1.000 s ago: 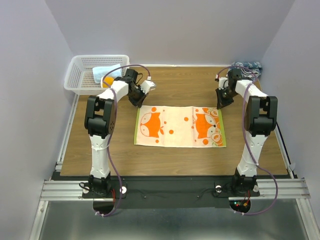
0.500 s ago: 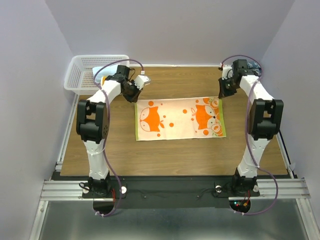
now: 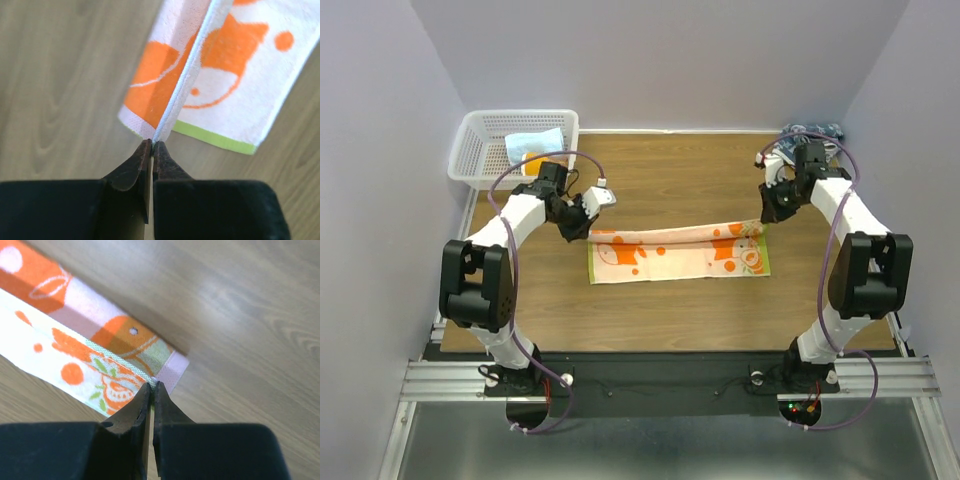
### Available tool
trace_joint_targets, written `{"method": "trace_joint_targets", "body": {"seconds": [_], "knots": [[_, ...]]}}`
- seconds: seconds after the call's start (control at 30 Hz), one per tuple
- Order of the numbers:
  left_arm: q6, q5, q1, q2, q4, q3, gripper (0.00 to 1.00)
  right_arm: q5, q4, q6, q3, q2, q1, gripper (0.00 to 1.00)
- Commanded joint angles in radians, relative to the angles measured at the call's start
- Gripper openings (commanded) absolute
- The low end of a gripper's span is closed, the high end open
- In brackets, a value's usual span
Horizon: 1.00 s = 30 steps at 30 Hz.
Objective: Roll the towels
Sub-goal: Fold the towel
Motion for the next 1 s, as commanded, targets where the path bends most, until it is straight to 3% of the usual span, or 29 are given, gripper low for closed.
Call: {"method": "trace_joint_targets", "body": {"seconds": [0.0,0.43,0.63,0.97], "knots": [[0.075,0.047,-0.014,-0.057,-0.059,-0.087,0.0,-0.004,0.013,-0.143,-0.093,-0.045,-0.011,0.01],[0.033,-0.005,-0.122,-0.036,0.01,-0.245,0.0,-0.007,0.044,-0.168,-0.173,0.03,-0.01,0.01],[0.02,-0.022,-0.122,-0.042,0.001,-0.219,0.0,-0.008,0.042,-0.154,-0.164,0.02,-0.011,0.01],[0.068,-0.01,-0.122,-0.113,-0.15,-0.133,0.0,0.025,0.041,-0.165,-0.153,-0.091,-0.011,0.01]]}}
